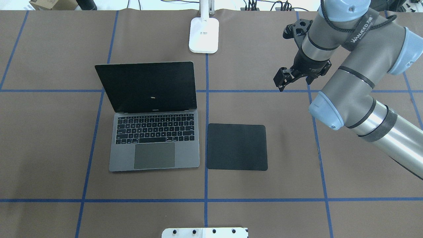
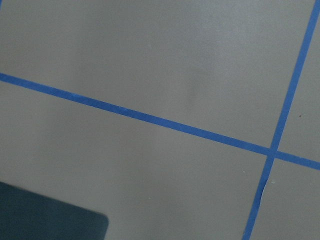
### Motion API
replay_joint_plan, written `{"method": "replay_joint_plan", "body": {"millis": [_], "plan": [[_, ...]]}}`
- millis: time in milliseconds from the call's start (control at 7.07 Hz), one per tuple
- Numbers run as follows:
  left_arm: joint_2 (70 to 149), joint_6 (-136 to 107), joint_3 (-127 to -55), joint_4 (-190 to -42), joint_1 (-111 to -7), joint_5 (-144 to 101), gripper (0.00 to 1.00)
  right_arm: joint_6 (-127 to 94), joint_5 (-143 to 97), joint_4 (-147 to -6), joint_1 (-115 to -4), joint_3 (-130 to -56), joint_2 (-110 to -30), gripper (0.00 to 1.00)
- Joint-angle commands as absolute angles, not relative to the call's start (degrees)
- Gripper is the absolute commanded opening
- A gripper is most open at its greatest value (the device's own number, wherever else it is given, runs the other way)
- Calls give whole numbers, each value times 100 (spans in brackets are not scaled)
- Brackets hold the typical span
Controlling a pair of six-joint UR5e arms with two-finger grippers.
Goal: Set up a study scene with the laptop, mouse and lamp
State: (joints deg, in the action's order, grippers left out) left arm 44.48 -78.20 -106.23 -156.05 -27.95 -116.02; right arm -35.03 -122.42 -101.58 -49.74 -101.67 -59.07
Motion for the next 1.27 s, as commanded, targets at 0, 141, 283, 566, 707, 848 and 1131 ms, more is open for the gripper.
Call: {"method": "replay_joint_plan", "body": {"millis": [0, 141, 283, 566, 707, 848, 1131], "plan": [[4421, -7918, -10547, -15740, -2603, -11602, 100, -3586, -12243, -10151, -4957, -10256, -5906, 99], [4421, -8180, -10529, -15776, -2280, -11575, 100, -3595, -12252, -10151, -4957, -10266, -5898, 99], [4421, -8418, -10529, -15924, -1876, -11575, 100, -3638, -12243, -10151, -4940, -10300, -5897, 99], [4430, -8822, -10521, -16048, -1058, -11349, 100, -3744, -12234, -10151, -4887, -10309, -5897, 99], [4430, -9016, -10521, -16092, -750, -11260, 100, -3779, -12234, -10151, -4861, -10310, -5897, 99], [4430, -9087, -10521, -16101, -477, -11207, 100, -3779, -12234, -10151, -4826, -10344, -5897, 99], [4430, -9141, -10512, -16154, -63, -11206, 100, -3779, -12234, -10151, -4816, -10345, -5898, 99]]}}
